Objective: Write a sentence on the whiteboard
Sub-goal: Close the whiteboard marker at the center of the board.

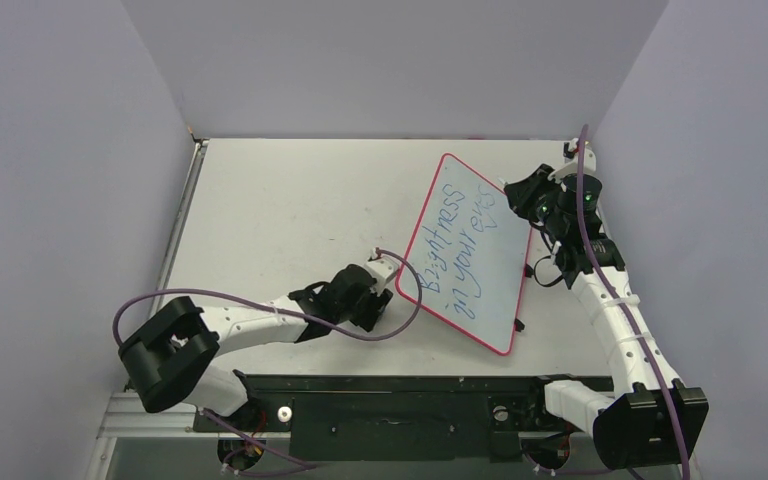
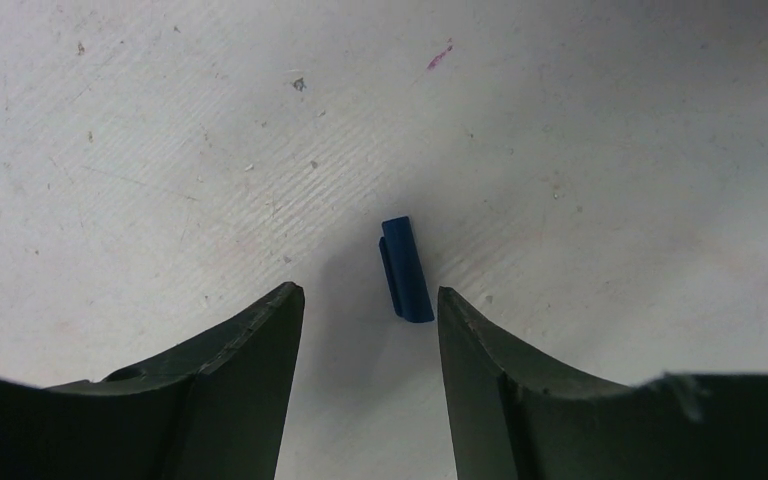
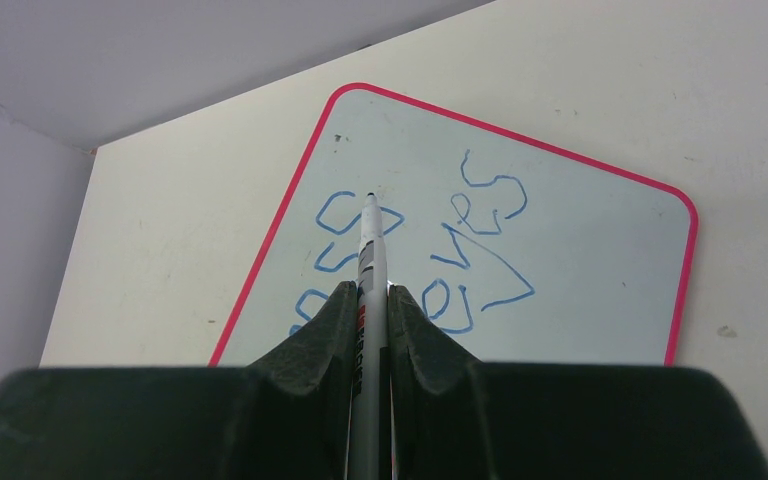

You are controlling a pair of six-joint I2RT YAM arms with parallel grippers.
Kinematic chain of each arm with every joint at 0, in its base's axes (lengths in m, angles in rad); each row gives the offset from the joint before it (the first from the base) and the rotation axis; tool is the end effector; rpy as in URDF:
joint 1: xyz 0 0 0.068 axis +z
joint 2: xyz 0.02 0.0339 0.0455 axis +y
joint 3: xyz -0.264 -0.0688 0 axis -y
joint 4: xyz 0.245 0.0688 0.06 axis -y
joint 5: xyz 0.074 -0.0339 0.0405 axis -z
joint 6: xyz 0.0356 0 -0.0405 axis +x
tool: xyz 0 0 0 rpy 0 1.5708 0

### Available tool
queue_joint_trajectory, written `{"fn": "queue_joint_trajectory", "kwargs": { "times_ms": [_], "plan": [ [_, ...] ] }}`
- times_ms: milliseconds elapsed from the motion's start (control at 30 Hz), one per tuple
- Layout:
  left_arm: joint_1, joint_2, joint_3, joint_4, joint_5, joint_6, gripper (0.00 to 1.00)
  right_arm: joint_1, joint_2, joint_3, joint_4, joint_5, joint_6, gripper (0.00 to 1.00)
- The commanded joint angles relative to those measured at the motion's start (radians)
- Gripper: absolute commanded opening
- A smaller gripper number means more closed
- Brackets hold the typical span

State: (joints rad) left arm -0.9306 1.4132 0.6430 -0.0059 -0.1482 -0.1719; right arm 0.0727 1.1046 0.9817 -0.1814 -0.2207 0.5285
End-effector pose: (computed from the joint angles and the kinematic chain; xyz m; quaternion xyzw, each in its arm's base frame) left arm 0.1680 -0.2167 0.1702 0.3139 0.8648 -0.1440 0.3645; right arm 0.2543 0.0263 0.3463 0.1175 0.7952 0.2589 0.5355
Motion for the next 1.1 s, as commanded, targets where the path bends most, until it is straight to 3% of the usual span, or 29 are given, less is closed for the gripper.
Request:
{"fn": "queue_joint_trajectory", "kwargs": {
  "times_ms": [0,633,800,967,1067],
  "plan": [
    [-0.005,0.026,0.019,0.129,0.034,0.022,0.48,0.001,-0.013,0.046,0.027,-0.011,-0.005,0.00],
    [-0.016,0.118,-0.007,0.164,0.068,0.002,0.31,0.001,0.004,0.045,0.031,-0.006,-0.007,0.00],
    [-0.027,0.136,-0.015,0.174,0.048,-0.001,0.12,0.001,0.000,0.045,0.028,-0.006,-0.008,0.00],
    [-0.031,0.116,-0.019,0.162,0.016,0.004,0.00,0.002,-0.005,0.047,0.026,-0.015,-0.005,0.00],
    [-0.030,0.087,-0.007,0.126,-0.010,0.005,0.00,0.007,-0.008,0.052,0.025,-0.025,0.001,0.00]
  ]
}}
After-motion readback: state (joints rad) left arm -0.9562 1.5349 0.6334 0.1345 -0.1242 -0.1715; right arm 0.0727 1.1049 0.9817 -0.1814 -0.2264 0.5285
